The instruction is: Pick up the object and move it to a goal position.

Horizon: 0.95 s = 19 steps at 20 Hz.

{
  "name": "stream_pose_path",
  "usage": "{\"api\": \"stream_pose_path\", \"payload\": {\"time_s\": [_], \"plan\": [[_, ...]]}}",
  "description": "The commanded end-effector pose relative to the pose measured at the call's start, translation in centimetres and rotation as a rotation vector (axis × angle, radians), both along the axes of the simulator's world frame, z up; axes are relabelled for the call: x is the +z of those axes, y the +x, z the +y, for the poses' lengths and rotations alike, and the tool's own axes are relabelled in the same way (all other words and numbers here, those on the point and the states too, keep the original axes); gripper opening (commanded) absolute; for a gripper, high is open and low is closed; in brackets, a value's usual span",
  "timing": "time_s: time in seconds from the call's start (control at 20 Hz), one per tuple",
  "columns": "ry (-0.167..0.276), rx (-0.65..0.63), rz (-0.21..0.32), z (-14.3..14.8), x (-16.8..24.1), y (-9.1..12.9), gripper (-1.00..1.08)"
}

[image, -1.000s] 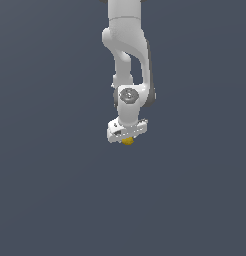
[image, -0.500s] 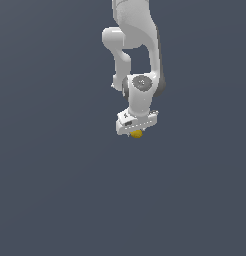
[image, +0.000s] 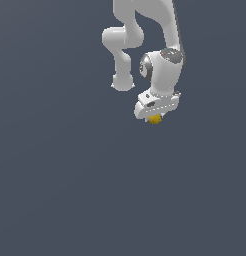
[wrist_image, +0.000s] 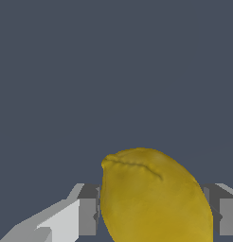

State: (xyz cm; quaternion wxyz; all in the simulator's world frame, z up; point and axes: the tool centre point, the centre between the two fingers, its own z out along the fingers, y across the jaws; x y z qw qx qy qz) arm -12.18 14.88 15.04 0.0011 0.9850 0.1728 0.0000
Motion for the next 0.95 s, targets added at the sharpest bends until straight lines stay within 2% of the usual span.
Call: {"api": "stream_pose_path", "payload": {"time_s": [0.0,0.45,0.9], "plan": [[0.000,-0.001,0.000,1.9,1.9,-0.7,-1.00],[0.002,-0.001,0.000,6.7,6.3,-2.1,-1.00],[0.002,-0.001,0.000,7.4,6.8,-2.1,-1.00]]}}
